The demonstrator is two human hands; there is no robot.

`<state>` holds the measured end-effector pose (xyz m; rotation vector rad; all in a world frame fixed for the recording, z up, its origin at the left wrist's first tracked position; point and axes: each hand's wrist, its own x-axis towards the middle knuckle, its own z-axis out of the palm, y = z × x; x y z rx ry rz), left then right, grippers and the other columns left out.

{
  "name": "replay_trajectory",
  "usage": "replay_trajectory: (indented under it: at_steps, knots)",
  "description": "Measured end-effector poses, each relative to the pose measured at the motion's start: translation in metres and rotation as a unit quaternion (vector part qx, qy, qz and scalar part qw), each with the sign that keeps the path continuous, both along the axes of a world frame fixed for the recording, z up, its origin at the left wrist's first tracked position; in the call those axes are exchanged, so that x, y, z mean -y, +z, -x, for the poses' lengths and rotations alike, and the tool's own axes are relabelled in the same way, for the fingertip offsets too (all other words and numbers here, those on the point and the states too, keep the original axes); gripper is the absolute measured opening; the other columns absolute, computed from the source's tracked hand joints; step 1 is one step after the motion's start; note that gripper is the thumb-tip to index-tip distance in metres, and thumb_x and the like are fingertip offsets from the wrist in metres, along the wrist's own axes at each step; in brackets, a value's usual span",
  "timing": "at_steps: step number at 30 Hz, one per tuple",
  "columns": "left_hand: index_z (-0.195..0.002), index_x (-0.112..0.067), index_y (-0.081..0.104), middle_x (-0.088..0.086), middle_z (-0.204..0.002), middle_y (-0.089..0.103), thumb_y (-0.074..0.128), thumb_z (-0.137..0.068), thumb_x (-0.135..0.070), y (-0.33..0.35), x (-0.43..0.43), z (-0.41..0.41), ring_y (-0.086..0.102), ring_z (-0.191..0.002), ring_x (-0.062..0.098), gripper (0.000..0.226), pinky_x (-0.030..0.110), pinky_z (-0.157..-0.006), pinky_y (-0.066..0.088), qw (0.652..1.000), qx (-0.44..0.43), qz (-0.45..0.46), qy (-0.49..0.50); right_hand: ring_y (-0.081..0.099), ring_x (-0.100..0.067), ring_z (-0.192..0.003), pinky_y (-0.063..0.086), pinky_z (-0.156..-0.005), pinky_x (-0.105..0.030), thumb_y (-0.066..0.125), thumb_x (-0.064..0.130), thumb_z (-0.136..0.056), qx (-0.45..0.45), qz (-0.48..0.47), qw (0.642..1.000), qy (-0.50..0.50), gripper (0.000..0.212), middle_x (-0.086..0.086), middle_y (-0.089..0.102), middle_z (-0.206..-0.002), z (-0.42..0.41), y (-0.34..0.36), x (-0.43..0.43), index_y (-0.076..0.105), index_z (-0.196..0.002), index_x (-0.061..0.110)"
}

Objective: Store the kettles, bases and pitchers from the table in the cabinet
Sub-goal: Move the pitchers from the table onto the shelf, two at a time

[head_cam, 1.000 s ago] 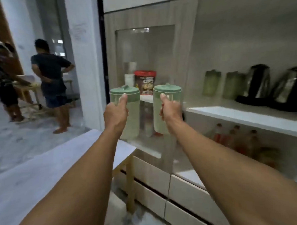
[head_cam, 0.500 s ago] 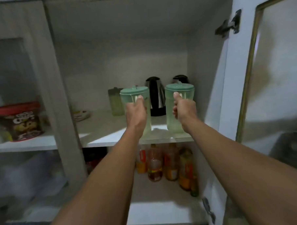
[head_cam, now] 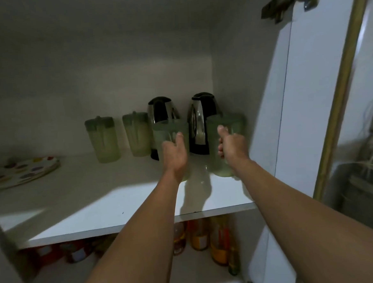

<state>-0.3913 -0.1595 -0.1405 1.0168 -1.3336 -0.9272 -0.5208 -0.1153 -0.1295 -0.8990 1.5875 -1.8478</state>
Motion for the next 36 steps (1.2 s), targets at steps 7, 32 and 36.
replay_trajectory:
  at_steps: [7,32,36]
  knots:
    - [-0.101,-0.003,0.051,0.001,-0.068,0.051,0.044,-0.103,-0.038,0.005,0.023,0.021,0.05,-0.062,0.013,0.036,0.029,-0.058,0.036,0.999,0.011,-0.032,0.023,0.052,-0.019,-0.057,0.045,-0.059,-0.029,0.058,0.046,-0.095,-0.005,-0.022,1.0,-0.01,0.039,-0.005,0.056,-0.065,0.018,0.003,0.02,0.062,-0.085,0.009]
    - [-0.134,-0.007,0.049,0.011,-0.136,0.053,0.035,-0.103,-0.049,-0.001,-0.096,-0.124,0.052,-0.123,0.029,0.055,0.036,-0.096,0.04,0.974,0.208,-0.016,0.089,0.053,-0.038,-0.122,0.045,-0.103,-0.048,0.045,0.051,-0.097,-0.11,-0.197,0.974,0.011,0.063,-0.019,0.054,-0.137,-0.085,-0.024,-0.055,0.049,-0.135,0.001]
    - [-0.125,-0.005,0.053,0.013,-0.127,0.056,0.034,-0.104,-0.045,0.003,-0.16,-0.205,0.051,-0.104,0.024,0.049,0.032,-0.084,0.035,0.957,0.228,0.001,0.176,0.052,-0.039,-0.123,0.044,-0.104,-0.046,0.044,0.051,-0.097,-0.138,-0.168,0.975,0.044,0.063,-0.018,0.053,-0.139,-0.175,-0.016,-0.094,0.046,-0.138,0.004]
